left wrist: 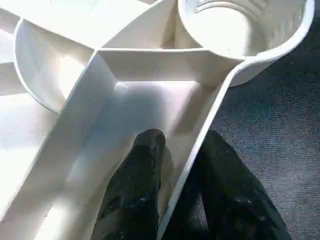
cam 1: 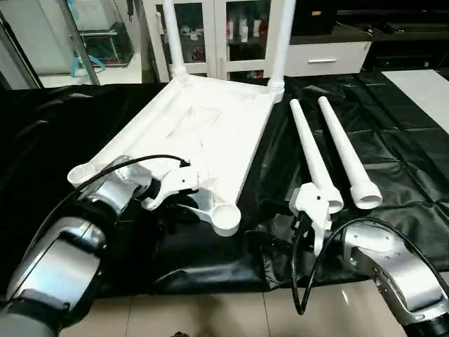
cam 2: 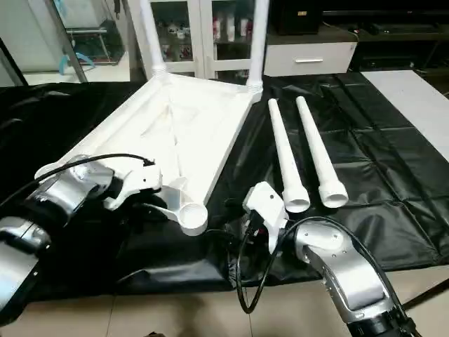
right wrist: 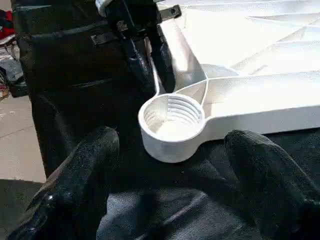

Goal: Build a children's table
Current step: Rotate table base, then pick table leg

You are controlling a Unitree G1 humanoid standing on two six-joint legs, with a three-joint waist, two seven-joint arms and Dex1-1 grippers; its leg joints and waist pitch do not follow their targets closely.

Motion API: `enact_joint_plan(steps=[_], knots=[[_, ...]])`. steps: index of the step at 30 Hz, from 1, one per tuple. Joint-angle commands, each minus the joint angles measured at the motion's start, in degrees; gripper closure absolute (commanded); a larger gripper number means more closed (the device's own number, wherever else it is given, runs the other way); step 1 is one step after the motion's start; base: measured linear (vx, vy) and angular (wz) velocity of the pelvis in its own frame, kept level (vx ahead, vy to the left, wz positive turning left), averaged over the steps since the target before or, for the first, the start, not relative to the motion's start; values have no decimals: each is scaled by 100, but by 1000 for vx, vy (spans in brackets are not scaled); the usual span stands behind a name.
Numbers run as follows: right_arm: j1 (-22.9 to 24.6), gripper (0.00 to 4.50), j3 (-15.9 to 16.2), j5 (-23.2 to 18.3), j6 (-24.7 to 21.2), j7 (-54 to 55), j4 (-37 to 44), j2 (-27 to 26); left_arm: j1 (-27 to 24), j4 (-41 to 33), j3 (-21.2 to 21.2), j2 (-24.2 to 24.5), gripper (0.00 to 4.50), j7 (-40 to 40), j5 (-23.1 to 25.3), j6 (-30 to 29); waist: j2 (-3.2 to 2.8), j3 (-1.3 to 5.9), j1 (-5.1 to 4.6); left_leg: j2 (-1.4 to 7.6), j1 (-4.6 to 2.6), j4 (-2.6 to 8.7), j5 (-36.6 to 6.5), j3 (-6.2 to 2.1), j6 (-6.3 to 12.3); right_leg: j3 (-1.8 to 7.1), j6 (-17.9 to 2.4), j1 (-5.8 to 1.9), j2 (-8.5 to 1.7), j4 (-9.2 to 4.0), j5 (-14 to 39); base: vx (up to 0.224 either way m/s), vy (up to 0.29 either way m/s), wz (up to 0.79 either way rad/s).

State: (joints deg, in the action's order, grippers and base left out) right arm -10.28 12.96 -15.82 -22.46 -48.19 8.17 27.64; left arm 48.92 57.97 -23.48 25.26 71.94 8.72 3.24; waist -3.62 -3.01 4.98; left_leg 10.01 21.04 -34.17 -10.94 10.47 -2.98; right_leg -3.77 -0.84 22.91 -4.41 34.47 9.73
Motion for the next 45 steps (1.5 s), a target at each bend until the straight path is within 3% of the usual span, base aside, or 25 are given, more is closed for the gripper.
enact_joint_plan(steps=[1,6,7,9,10,12,13,15,20,26,27,30,31,33,37,40,41,43,45], knots=[[-19,79,9,31,-8,-29,-3,-2,-260,-37,238,150,354,-258,-141,-451,18,386,42,327,-52,427,-1338,-165,139,276,-1397,-317,-479,-383,1112,0,0,0],[42,79,-7,60,-4,29,25,-8,-540,-379,574,144,368,-973,-292,-1245,3,363,-2,305,-50,429,-1474,-159,133,270,-1313,-307,-466,-421,1476,0,0,0],[73,79,1,63,-8,56,42,-22,-704,-518,764,62,369,-1634,-234,-1762,16,363,-35,292,-27,435,-1492,-167,120,262,-1213,-330,-463,-428,1689,0,0,0],[89,79,11,68,-6,74,44,-30,-858,-686,835,23,374,-1904,-173,-2019,16,340,-80,282,-44,431,-1636,-173,131,243,-1095,-304,-457,-485,2081,0,0,0],[90,79,13,70,-4,75,42,-31,-886,-731,836,20,374,-1901,-171,-2043,26,339,-125,263,-7,437,-1594,-190,146,238,-999,-328,-457,-499,2278,0,0,0],[96,79,27,96,13,88,17,-34,-1257,-1367,889,-59,378,-1893,-157,-2456,20,344,-194,285,16,461,-1572,-213,144,230,-931,-341,-458,-497,2313,0,0,0],[96,79,27,96,13,88,17,-34,-1257,-1367,889,-59,378,-1893,-157,-2456,22,338,-234,265,6,447,-1585,-203,189,228,-905,-310,-439,-530,2378,0,0,0],[51,79,1,224,0,229,-87,-39,-1560,-2086,925,-322,389,-2047,-258,-2765,24,338,-244,276,-42,427,-1599,-182,225,246,-934,-268,-441,-549,2468,0,0,0],[-85,79,-58,546,8,670,-389,-103,-1698,-2526,869,-670,419,-2147,-423,-2384,-5,358,-142,269,-93,424,-1646,-171,252,242,-864,-208,-409,-581,2551,0,0,0],[-250,79,-300,755,-199,1336,-675,-265,-1845,-2925,672,-939,448,-2210,-426,-1745,-24,409,-19,278,-69,424,-1392,-152,259,263,-942,-217,-392,-509,1701,0,0,0],[-287,79,-358,780,-220,1449,-724,-305,-1917,-3137,696,-1003,421,-2304,-390,-1764,-16,411,-1,287,-63,424,-1357,-151,264,270,-949,-226,-407,-498,1622,0,0,0],[-333,79,-437,745,-273,1531,-772,-370,-1974,-3372,753,-1075,401,-2264,-501,-1893,-14,423,15,279,-36,410,-1185,-151,311,263,-943,-246,-419,-483,1567,0,0,0],[-347,53,-463,728,-296,1555,-787,-388,-1994,-3454,754,-1082,383,-2213,-550,-1952,-19,437,30,285,-45,401,-1112,-150,316,258,-936,-237,-412,-477,1521,0,0,0],[-435,46,-545,682,-371,1655,-821,-456,-2013,-3621,822,-1055,377,-2200,-641,-2058,-25,441,37,292,-35,403,-1055,-156,320,255,-963,-242,-408,-453,1398,0,0,0],[-1021,4,-1012,555,-739,2281,-1235,-732,-1881,-3815,1107,-865,343,-2231,-808,-2035,12,483,2,268,2,371,-664,-156,367,238,-1142,-255,-394,-372,852,0,0,0],[-1403,0,-1267,657,-859,2750,-1727,-829,-1820,-3897,1219,-754,330,-2161,-832,-2063,14,470,-8,253,-10,351,-584,-132,373,235,-1194,-229,-390,-357,819,0,0,0],[-1616,0,-1375,704,-930,2957,-2024,-842,-1803,-3962,1255,-682,319,-2098,-850,-2096,81,461,-19,255,-4,361,-596,-129,366,236,-1185,-240,-391,-367,854,0,0,0],[-1989,0,-1516,778,-1004,3249,-2562,-844,-1803,-4128,1277,-542,307,-1953,-900,-2179,36,462,-21,241,-16,350,-591,-126,304,236,-1192,-234,-398,-353,961,0,0,0],[-2322,0,-1633,742,-1012,3378,-3053,-856,-1818,-4272,1252,-429,295,-1913,-891,-2200,41,474,-36,235,-16,343,-538,-121,291,234,-1202,-244,-386,-334,875,0,0,0]])
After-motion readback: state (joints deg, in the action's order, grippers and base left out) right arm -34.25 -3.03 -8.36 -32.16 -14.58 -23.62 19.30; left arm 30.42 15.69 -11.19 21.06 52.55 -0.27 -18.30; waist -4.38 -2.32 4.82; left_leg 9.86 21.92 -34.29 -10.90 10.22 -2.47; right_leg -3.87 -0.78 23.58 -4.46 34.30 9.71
